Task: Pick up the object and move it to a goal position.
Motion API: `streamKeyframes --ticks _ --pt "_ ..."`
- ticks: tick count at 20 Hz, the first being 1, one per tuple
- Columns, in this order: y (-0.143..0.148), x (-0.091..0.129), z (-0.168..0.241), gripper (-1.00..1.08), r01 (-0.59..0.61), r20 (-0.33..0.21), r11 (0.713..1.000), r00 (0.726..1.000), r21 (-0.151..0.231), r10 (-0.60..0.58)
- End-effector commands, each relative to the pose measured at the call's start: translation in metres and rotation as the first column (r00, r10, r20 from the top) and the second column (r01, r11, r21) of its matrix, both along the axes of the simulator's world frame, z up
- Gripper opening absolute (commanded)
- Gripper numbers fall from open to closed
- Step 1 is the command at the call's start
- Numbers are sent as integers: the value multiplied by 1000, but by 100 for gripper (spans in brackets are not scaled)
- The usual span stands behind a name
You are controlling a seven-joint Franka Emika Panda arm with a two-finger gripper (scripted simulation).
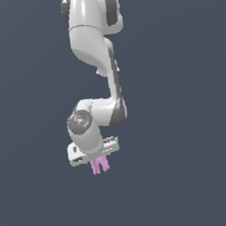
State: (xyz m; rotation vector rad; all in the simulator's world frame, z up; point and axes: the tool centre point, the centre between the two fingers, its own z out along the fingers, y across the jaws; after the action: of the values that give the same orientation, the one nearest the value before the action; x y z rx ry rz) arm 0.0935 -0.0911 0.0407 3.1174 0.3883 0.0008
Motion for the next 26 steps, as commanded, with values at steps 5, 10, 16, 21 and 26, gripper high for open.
streamKeyframes --ticks 5,10,16,21,26 --pt "0 0 -23 100 -1 -1 1000 1000 0 1" --pt "0 1 -22 -100 -1 -1 1000 1000 0 1" --pt "0 1 -22 -100 -1 -1 1000 1000 0 1" --pt "0 0 -22 -100 -1 -1 1000 1000 0 1" --pt "0 -3 -14 -100 -1 -1 1000 1000 0 1"
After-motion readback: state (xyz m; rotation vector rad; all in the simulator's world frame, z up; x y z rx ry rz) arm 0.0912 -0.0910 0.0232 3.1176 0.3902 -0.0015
